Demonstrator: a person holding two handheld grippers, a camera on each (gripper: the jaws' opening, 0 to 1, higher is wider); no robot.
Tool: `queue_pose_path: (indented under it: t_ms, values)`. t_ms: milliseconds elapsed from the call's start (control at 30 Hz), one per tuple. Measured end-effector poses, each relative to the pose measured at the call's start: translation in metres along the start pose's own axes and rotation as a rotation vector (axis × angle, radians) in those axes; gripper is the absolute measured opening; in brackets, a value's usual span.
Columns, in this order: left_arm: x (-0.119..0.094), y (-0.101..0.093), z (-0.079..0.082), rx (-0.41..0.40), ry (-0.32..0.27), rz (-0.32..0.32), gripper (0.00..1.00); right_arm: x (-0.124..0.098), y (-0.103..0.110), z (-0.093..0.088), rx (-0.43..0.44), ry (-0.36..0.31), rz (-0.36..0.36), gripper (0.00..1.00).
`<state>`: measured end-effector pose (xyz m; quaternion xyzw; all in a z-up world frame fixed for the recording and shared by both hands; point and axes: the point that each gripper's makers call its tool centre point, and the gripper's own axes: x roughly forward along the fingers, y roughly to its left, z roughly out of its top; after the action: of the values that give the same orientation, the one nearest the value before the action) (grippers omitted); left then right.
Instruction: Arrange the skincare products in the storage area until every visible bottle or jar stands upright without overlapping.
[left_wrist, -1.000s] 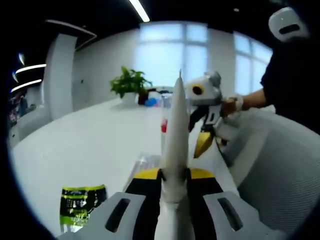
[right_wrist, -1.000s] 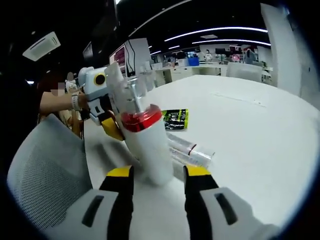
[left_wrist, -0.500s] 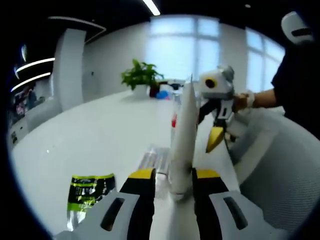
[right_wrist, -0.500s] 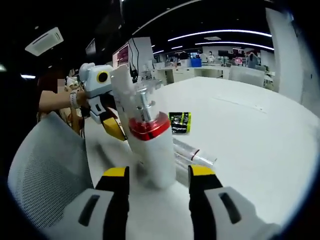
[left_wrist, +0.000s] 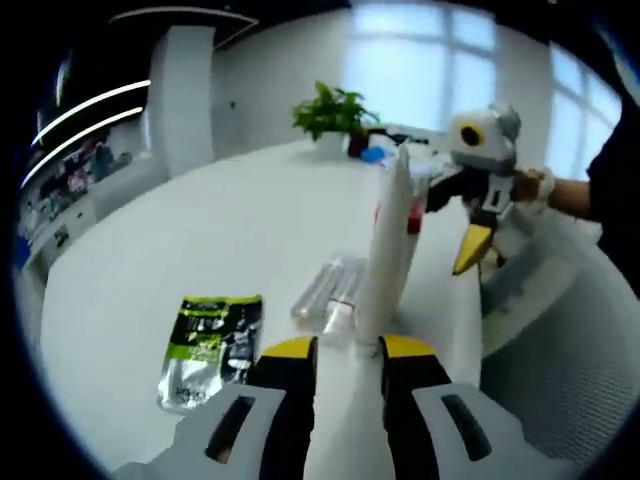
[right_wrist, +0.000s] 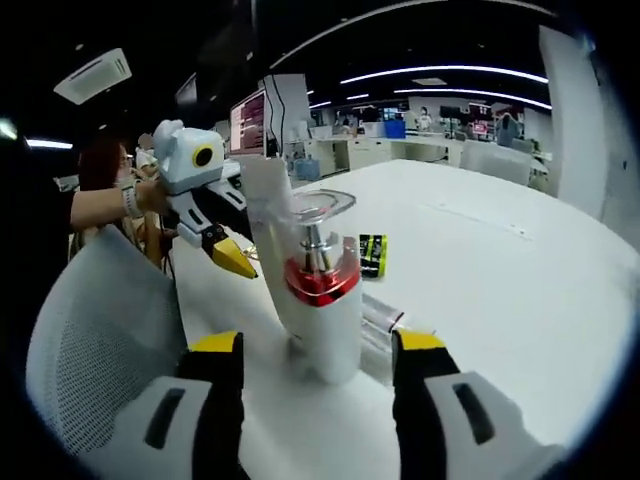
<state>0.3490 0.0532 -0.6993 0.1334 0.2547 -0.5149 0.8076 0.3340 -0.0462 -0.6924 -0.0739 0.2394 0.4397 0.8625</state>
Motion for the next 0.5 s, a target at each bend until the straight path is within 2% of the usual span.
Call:
queue_pose_path:
  t_ms: [133,167,200,233,400,500]
  values:
    - [-0.009,-0.002,0.001,-0.032,-0.004,0.015,0.27,-0.003,0.005,0.003,0.002,-0.001,0.005,0.69]
    - [-0.011,-0.005,0.002,-0.034,-0.014,0.003,0.27,-0.003,0.005,0.003,-0.004,0.001,0.005,0.70]
    - [-0.013,-0.012,0.007,-0.055,-0.045,-0.033,0.25,-0.004,0.006,0.004,-0.010,0.002,0.006,0.70]
    - [-0.014,-0.013,0.007,-0.086,-0.051,-0.040,0.25,-0.004,0.007,0.005,-0.014,0.004,0.006,0.71]
    - [-0.020,-0.016,0.002,-0.066,-0.028,-0.022,0.27,-0.006,0.011,0.008,-0.027,0.011,0.011,0.74]
    - [-0.025,-0.023,-0.002,-0.062,-0.002,-0.041,0.28,-0.009,0.014,0.012,-0.040,0.008,0.005,0.74]
